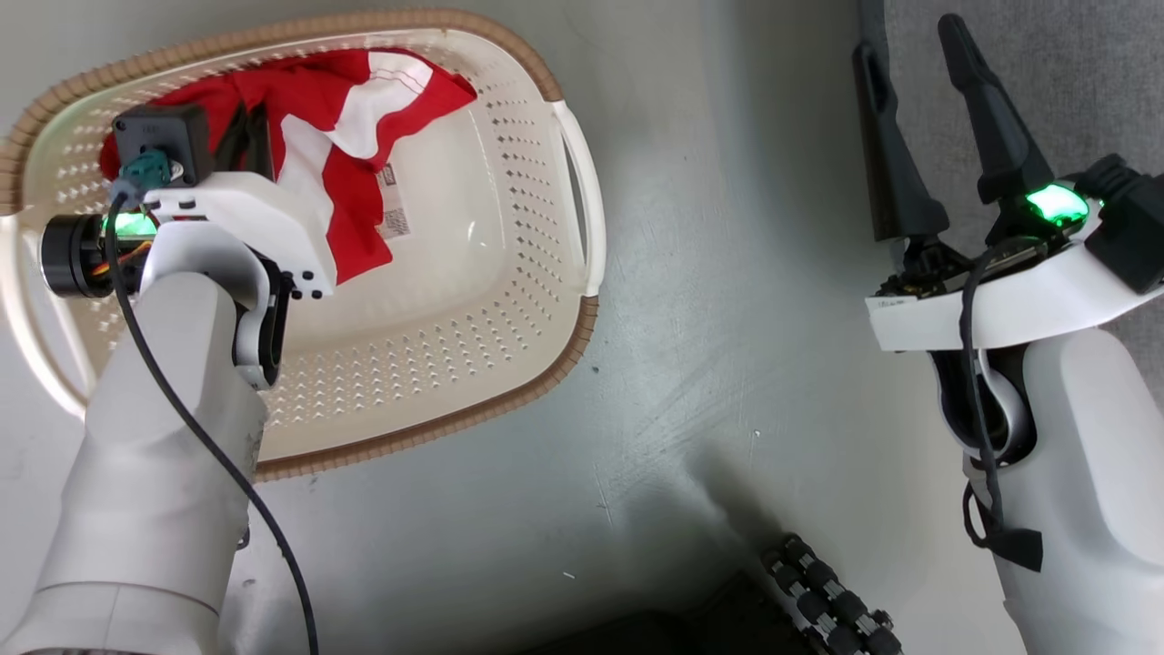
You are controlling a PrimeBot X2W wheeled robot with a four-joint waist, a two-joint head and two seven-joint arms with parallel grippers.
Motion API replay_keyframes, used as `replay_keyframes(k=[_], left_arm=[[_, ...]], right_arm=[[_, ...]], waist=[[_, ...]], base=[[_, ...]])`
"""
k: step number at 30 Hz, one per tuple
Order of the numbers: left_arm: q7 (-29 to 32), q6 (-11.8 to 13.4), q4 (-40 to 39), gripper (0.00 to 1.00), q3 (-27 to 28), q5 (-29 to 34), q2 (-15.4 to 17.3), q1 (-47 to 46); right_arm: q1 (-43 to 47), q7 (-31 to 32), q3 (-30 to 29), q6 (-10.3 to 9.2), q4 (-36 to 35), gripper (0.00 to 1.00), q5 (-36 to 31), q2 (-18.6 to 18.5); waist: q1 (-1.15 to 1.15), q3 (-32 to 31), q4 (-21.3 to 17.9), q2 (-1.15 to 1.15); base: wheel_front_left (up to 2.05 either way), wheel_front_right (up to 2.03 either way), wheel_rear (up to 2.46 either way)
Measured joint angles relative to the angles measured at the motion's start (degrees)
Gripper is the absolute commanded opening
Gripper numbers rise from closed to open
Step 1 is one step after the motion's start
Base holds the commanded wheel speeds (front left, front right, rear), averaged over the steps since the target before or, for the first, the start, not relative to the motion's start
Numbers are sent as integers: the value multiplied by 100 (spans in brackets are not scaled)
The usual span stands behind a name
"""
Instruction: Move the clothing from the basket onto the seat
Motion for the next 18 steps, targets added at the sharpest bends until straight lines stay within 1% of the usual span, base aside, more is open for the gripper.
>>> replay_keyframes(k=[15,18], left_arm=[[-823,-275,-436,0,169,-402,-102,695],[-886,-325,-525,0,182,-509,-118,854]], right_arm=[[-133,0,-85,0,252,100,-289,-11],[-132,0,-97,0,308,100,-353,-12]], waist=[[0,-617,341,0],[0,-779,411,0]], base=[[0,0,0],[0,0,0]])
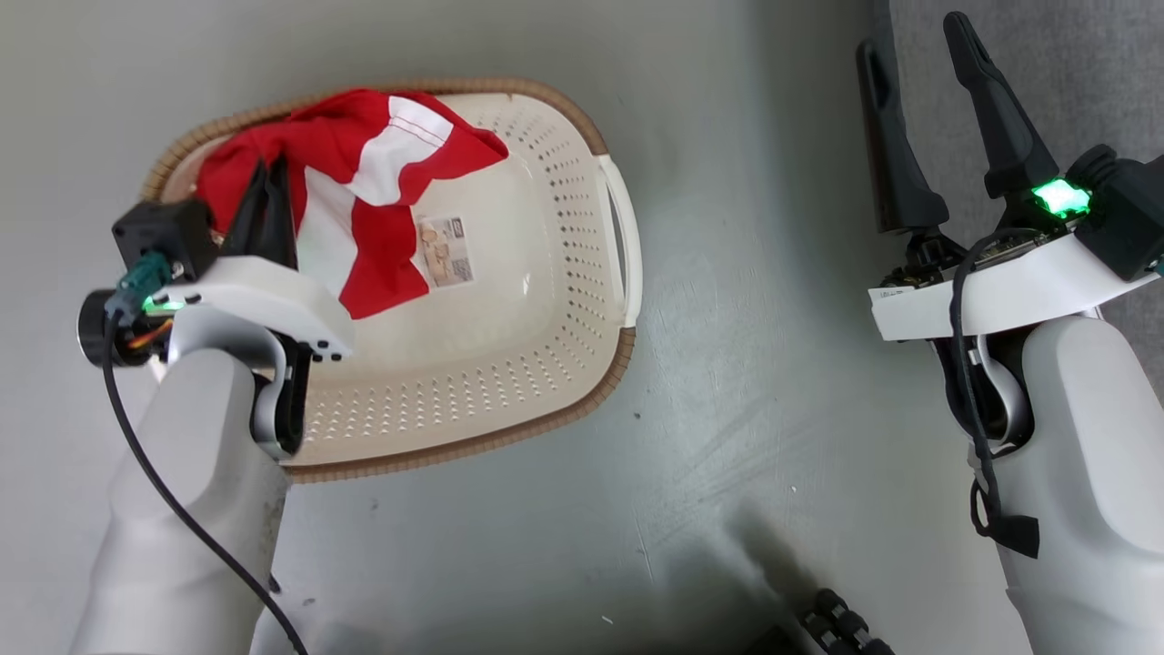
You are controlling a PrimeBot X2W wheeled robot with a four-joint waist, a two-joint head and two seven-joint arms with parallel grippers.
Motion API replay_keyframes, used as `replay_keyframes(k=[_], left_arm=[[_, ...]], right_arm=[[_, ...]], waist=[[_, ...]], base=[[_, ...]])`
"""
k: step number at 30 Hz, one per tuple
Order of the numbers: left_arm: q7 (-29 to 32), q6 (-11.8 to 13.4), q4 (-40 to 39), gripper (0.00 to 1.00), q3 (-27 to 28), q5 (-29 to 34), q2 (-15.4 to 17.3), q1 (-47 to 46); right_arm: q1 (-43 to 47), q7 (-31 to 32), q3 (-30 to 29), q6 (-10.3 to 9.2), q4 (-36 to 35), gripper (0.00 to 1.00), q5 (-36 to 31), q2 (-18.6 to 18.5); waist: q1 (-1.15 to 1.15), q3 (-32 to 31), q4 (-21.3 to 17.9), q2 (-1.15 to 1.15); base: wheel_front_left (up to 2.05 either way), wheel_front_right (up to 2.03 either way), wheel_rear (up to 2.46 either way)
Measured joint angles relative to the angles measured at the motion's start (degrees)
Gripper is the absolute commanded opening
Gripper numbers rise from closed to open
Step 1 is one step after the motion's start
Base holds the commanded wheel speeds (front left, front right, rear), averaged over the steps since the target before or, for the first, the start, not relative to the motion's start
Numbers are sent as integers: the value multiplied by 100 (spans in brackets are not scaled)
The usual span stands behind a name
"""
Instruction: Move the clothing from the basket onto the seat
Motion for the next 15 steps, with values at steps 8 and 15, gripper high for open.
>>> replay_keyframes(k=[8,15], left_arm=[[-113,-118,-186,0,-5,-110,-25,415],[-199,-202,-396,0,14,-279,-53,826]], right_arm=[[35,0,-66,0,110,100,-181,-7],[312,0,-177,0,247,100,-318,-10]], waist=[[0,-424,165,0],[0,-910,332,0]], base=[[0,0,0],[0,0,0]])
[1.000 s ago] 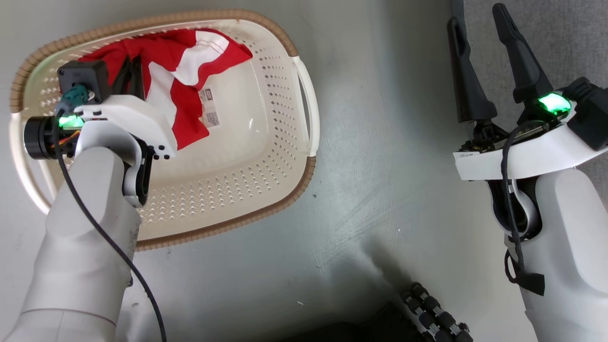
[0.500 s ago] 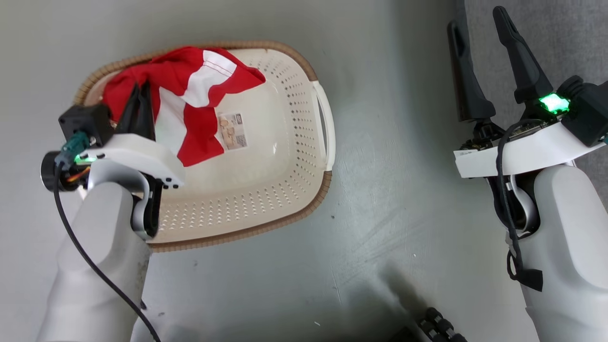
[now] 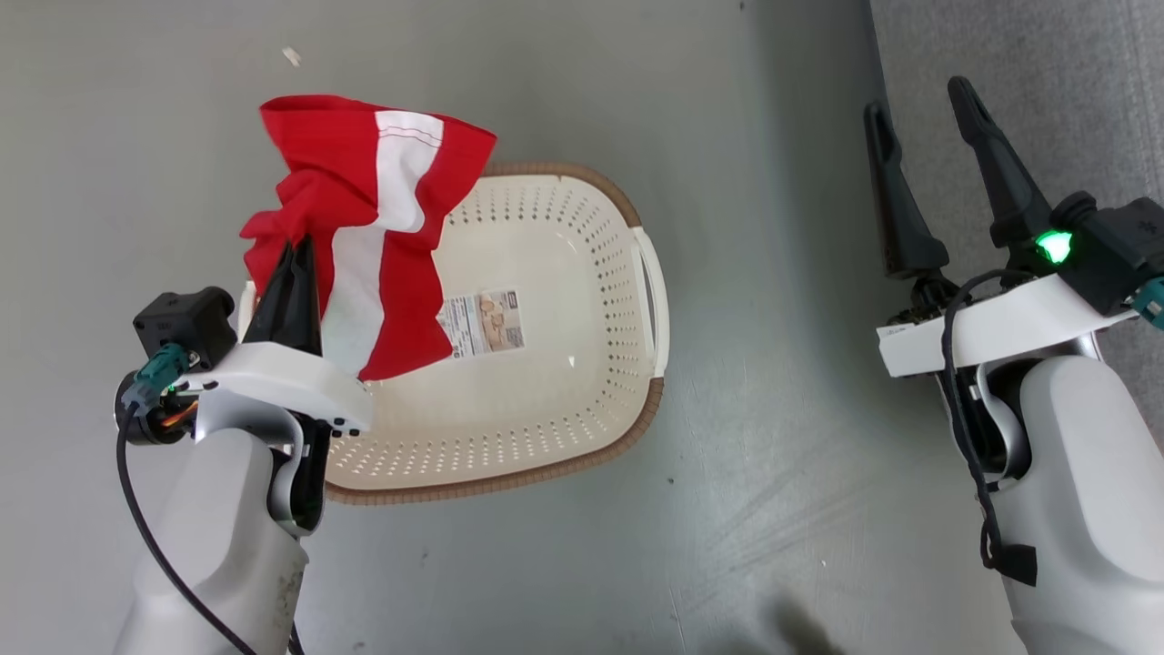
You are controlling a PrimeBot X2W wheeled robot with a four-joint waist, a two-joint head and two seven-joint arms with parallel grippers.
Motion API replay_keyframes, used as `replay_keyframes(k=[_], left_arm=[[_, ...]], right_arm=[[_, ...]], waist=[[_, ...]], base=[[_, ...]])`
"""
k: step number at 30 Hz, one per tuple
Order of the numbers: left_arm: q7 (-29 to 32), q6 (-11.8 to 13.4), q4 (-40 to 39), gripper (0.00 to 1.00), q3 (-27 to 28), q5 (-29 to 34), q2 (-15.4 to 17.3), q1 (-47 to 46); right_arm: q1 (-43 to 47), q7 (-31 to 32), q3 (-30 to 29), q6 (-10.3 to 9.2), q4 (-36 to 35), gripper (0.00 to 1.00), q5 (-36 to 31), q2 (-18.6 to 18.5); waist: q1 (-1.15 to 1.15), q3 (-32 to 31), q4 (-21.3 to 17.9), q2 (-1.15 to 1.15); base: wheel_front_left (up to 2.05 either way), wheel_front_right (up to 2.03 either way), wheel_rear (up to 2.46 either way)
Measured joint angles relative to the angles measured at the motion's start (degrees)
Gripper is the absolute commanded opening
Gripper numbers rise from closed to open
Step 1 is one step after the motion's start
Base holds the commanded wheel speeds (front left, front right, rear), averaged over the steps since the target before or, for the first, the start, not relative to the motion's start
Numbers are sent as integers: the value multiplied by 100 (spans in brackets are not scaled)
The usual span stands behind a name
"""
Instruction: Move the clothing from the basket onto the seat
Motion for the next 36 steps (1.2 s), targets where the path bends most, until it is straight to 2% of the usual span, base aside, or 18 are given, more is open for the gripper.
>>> replay_keyframes(k=[19,24,36], left_arm=[[-48,-41,-612,0,-57,-267,-22,1063],[-49,-41,-899,0,-186,-272,-22,1316],[110,56,-1291,0,-644,-420,-18,1874]], right_arm=[[943,0,87,0,311,100,-279,-74],[1143,0,353,-1,335,100,-346,-116],[1346,0,1471,0,381,100,-446,-118]], waist=[[0,-1557,480,0],[0,-2046,636,0],[0,-2894,956,0]], base=[[0,0,0],[0,0,0],[0,0,0]])
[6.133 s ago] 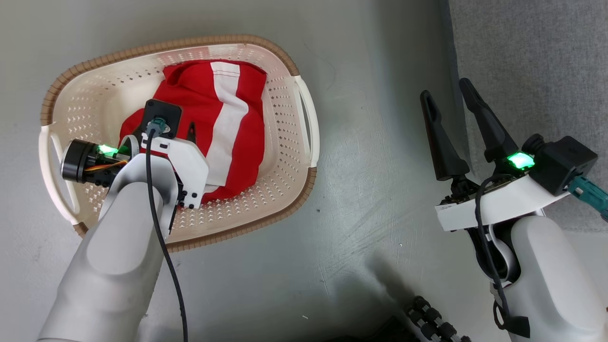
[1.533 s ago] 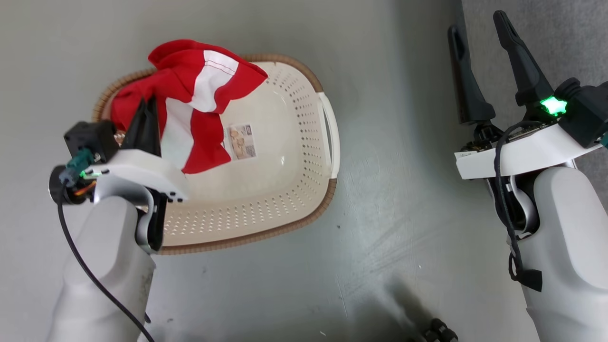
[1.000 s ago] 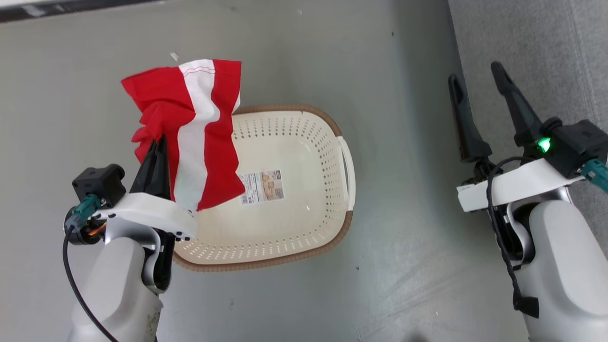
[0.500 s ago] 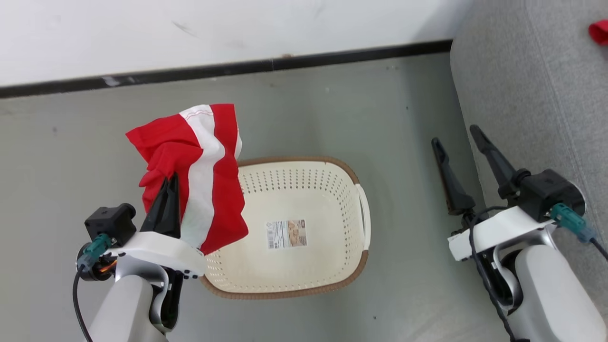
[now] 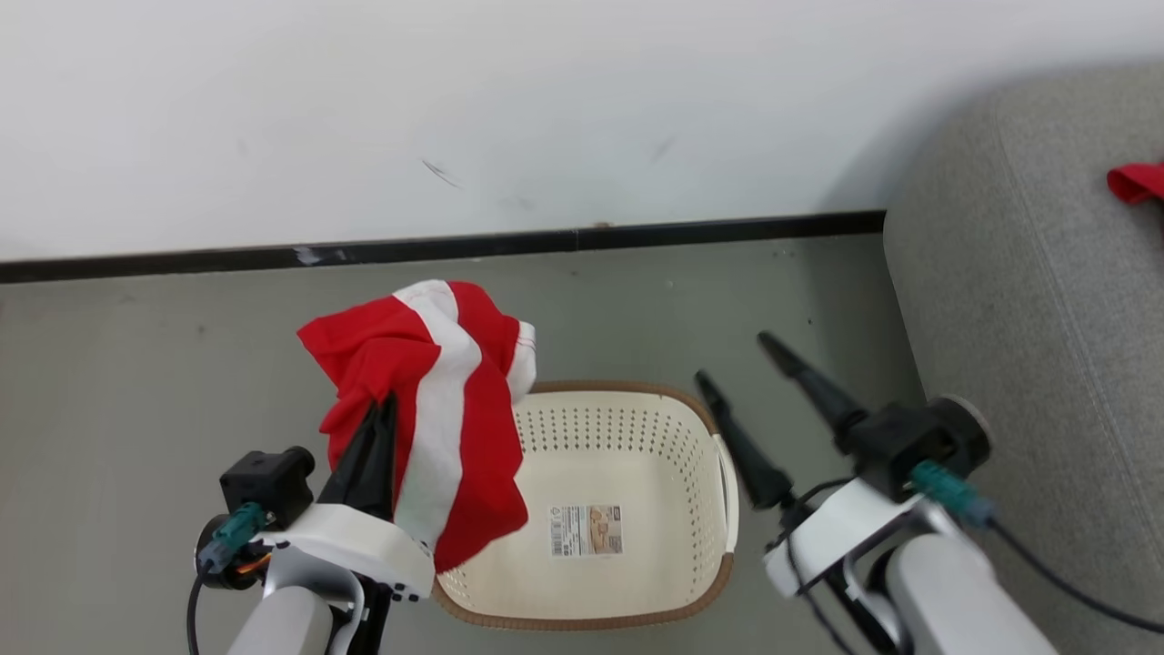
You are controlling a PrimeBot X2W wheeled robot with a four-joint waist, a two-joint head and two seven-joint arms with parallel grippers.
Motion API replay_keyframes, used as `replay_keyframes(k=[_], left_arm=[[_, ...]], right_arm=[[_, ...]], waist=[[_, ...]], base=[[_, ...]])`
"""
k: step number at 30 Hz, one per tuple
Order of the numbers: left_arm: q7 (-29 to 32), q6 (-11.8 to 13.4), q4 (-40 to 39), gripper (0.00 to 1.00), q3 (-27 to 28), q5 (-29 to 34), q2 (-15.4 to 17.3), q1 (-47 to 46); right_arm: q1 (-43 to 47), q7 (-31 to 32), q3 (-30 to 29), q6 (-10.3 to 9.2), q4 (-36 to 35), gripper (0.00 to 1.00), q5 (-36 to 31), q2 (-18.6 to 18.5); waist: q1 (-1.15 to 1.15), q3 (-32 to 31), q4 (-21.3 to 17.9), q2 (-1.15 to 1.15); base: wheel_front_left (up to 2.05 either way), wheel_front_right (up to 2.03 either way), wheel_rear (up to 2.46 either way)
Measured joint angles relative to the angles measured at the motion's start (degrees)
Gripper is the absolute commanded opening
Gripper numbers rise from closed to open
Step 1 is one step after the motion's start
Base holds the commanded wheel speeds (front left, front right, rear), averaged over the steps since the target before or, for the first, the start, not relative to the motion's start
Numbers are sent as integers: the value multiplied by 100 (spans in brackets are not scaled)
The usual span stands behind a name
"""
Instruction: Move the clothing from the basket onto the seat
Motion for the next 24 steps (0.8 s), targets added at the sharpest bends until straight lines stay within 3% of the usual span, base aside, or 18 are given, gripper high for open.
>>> replay_keyframes(k=[11,24], left_arm=[[371,112,-452,0,-445,0,12,274],[866,240,-1321,0,-1077,-12,36,437]], right_arm=[[32,0,1839,4,358,100,-131,-8],[-145,0,2138,4,533,100,-118,1]], waist=[[0,-554,299,0],[0,-967,672,0]], base=[[0,0,0],[0,0,0]])
